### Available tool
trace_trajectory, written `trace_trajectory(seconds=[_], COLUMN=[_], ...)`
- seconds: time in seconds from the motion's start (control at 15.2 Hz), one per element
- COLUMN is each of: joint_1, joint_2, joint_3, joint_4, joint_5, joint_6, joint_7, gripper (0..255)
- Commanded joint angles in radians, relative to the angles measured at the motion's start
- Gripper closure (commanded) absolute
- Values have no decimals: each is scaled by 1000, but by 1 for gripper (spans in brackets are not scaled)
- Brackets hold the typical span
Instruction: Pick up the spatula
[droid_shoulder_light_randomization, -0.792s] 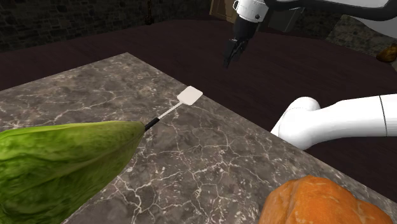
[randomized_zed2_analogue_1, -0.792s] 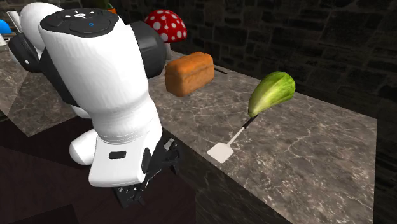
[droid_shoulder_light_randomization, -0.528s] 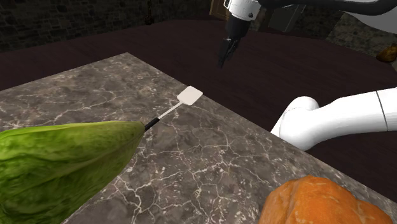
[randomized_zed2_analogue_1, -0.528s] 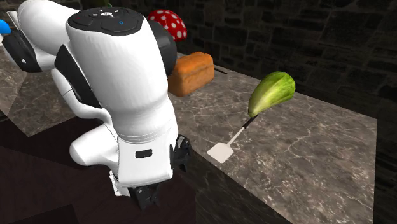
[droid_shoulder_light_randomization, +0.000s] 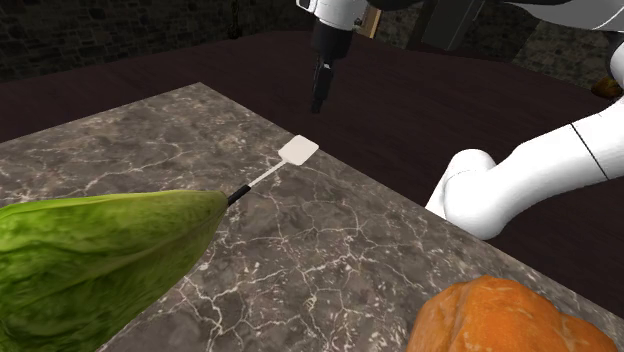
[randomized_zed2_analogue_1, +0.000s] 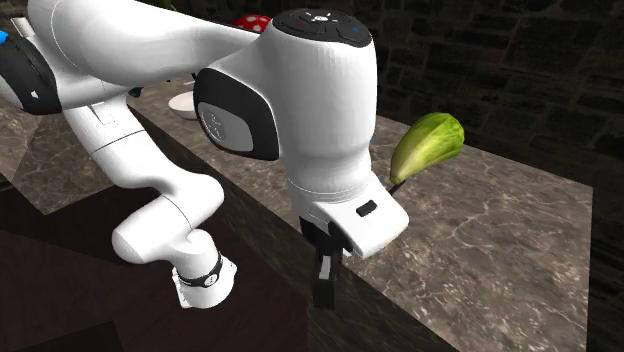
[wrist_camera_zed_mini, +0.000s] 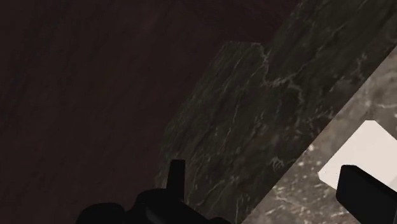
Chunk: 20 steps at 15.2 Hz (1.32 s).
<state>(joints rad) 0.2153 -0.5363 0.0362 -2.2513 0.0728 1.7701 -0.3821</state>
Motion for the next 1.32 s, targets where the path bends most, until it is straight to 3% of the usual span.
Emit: trace_trajectory(seconds=[0.0,0.99,1.25], joint_1=[40,306,311], joint_2=[48,207,207], joint_3=[15,155,160], joint_4=[34,172,132], joint_5=[7,44,47], joint_6=[13,25,65], joint_7=[-68,-539,-550], gripper=[0,0,0])
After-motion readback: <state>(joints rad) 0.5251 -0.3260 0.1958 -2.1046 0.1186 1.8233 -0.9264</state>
